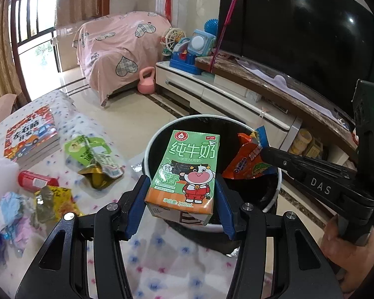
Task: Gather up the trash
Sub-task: 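Carry both items over the bin and open both grippers to drop them, then grasp the blue wrapper with the left gripper while the right grasps the white sponge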
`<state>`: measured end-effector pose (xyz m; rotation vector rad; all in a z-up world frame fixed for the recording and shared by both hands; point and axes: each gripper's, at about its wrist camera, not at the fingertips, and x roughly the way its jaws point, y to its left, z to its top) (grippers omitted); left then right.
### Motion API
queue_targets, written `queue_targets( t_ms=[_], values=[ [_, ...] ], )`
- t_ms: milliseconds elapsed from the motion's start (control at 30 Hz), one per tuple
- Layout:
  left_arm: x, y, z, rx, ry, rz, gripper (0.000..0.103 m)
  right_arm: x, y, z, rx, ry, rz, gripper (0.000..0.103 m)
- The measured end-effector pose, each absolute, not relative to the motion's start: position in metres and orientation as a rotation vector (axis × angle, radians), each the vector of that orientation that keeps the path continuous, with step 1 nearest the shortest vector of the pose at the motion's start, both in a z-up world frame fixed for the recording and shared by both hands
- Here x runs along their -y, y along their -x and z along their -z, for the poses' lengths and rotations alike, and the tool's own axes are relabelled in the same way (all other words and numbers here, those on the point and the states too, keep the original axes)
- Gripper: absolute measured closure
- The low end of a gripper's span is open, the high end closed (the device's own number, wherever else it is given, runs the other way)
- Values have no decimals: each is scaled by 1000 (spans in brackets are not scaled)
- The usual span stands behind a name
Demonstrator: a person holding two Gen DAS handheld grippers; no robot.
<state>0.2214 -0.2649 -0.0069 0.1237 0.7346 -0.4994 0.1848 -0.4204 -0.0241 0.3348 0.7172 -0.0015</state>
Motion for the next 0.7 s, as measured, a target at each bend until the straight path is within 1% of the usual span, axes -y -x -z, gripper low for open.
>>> queue_targets(
  t_ms=[200, 233, 367, 400, 433, 467, 500, 533, 667, 700],
  values=[
    [272, -227, 14, -753, -133, 505, 51, 426, -192, 29, -736, -333, 2, 102],
    [273, -229, 15, -761, -133, 503, 51, 426, -193, 29, -738, -333, 3, 100],
    [272, -231, 17, -776, -123, 485, 29, 429, -197, 33, -749, -340, 12, 92],
    [270, -230, 15, -769, -116, 480, 27, 430, -197, 33, -752, -347, 15, 86],
    [268, -229, 14, -766, -110, 480, 27, 432, -196, 33, -750, -355, 14, 78],
    [265, -226, 13, -763, -102, 480, 26, 433, -195, 33, -745, -367, 11, 72],
    [262, -225, 12, -761, -98, 479, 26, 433, -194, 33, -740, -375, 5, 61],
    [260, -223, 12, -760, -95, 477, 26, 433, -192, 32, -735, -379, 4, 55],
    [238, -210, 11, -760, -65, 460, 25, 429, -184, 28, -713, -397, -12, 48],
    [235, -208, 11, -762, -60, 455, 24, 427, -182, 27, -706, -399, -14, 40]
  ],
)
